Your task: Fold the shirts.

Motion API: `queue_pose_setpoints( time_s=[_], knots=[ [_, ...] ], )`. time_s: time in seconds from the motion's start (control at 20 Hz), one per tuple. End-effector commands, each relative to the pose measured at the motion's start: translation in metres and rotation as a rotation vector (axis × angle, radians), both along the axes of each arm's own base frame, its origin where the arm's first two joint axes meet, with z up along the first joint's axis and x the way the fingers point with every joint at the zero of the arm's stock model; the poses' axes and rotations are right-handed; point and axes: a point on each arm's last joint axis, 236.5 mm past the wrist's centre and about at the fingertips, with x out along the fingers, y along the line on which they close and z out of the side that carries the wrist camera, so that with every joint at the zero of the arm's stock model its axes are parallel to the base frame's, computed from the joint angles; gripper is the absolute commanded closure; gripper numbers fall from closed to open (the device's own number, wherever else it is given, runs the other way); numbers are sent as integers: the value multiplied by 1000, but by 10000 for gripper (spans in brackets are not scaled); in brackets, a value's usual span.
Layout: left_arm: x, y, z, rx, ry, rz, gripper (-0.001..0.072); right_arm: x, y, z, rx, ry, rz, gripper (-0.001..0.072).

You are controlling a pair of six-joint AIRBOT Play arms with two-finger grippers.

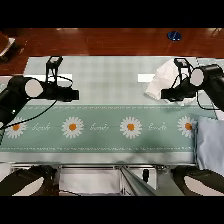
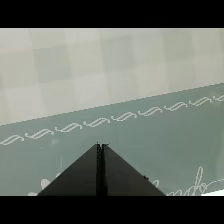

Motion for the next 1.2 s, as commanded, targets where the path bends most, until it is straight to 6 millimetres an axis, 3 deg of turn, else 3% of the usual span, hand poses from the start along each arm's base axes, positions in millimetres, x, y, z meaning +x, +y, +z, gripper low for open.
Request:
queue_pose_setpoints(
  time_s=[0.0,0.85,1.05,1.1,1.15],
  knots=[
    [0,0,0,0,1,1,691,0,0,0,0,1,1,687],
    [5,0,2,-6,-21,4,691,3,1,1,3,-15,2,687],
    [24,-4,14,-30,-113,19,682,41,4,15,11,-186,16,684],
    [33,-5,19,-41,-156,27,532,55,-1,22,-11,-250,19,572],
    [42,-6,26,-53,-202,34,190,70,-6,31,-33,-322,12,289]
  ],
)
